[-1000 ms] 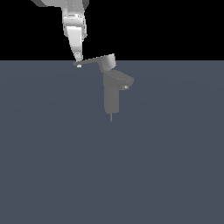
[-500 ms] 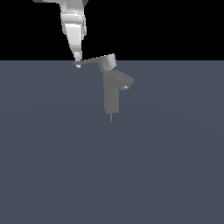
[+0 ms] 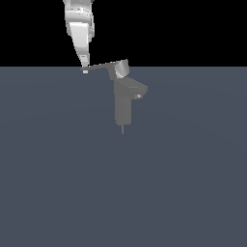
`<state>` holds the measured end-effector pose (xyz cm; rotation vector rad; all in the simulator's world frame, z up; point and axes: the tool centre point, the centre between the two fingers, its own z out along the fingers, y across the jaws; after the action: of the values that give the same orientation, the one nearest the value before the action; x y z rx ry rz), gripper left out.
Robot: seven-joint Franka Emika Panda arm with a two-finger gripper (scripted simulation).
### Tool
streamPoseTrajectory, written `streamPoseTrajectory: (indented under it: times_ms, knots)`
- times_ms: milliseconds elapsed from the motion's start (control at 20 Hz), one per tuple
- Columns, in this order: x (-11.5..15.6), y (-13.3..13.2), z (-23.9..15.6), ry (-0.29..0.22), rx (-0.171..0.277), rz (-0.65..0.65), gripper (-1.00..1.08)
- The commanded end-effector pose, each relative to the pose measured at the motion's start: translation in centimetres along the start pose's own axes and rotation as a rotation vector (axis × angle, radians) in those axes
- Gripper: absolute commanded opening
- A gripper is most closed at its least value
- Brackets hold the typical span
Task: Turn on the faucet by rotating a designated handle.
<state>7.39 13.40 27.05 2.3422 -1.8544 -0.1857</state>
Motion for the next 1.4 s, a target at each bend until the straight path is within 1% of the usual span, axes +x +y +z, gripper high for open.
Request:
streamPoseTrajectory:
  times_ms: [0,1050,1100,1350]
  knots:
    - [0.2,0.8,0.0,0.001,-0.005,0.004,-1.0]
    - [0.0,6.1,-0.1,0.001,-0.004,0.004,-1.0]
    - [0.1,5.7,0.4,0.002,-0.01,0.006,-1.0]
    - [1.4,7.2,0.4,0.002,-0.009,0.006,-1.0]
